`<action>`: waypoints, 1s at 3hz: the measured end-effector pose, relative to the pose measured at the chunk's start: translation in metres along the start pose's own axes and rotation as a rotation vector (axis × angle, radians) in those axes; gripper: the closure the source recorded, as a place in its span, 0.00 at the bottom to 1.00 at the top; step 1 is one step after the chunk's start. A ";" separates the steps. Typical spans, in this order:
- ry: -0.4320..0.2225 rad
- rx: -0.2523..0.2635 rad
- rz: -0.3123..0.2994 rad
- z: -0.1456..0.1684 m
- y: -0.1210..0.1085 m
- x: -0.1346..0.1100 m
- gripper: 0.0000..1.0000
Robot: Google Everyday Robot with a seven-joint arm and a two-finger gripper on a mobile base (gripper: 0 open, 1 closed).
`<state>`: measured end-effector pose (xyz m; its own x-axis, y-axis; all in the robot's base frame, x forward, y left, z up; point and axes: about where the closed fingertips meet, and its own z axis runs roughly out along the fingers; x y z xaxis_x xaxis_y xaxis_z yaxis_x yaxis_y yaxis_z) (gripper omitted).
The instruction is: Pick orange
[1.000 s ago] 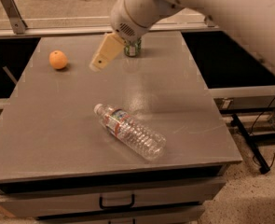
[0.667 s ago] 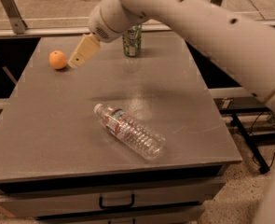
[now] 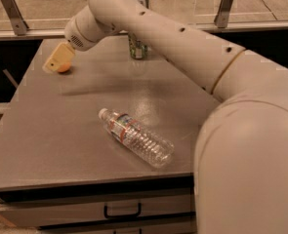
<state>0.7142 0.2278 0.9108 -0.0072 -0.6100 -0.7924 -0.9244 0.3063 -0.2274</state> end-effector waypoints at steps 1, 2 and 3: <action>0.006 -0.050 0.048 0.032 0.013 0.003 0.00; 0.003 -0.086 0.093 0.054 0.023 0.009 0.17; 0.005 -0.107 0.118 0.069 0.028 0.014 0.41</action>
Offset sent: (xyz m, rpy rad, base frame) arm 0.0007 0.0563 -0.0605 0.0625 0.1828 0.0132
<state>0.7151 0.2783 0.8539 -0.1195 -0.5781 -0.8072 -0.9523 0.2967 -0.0715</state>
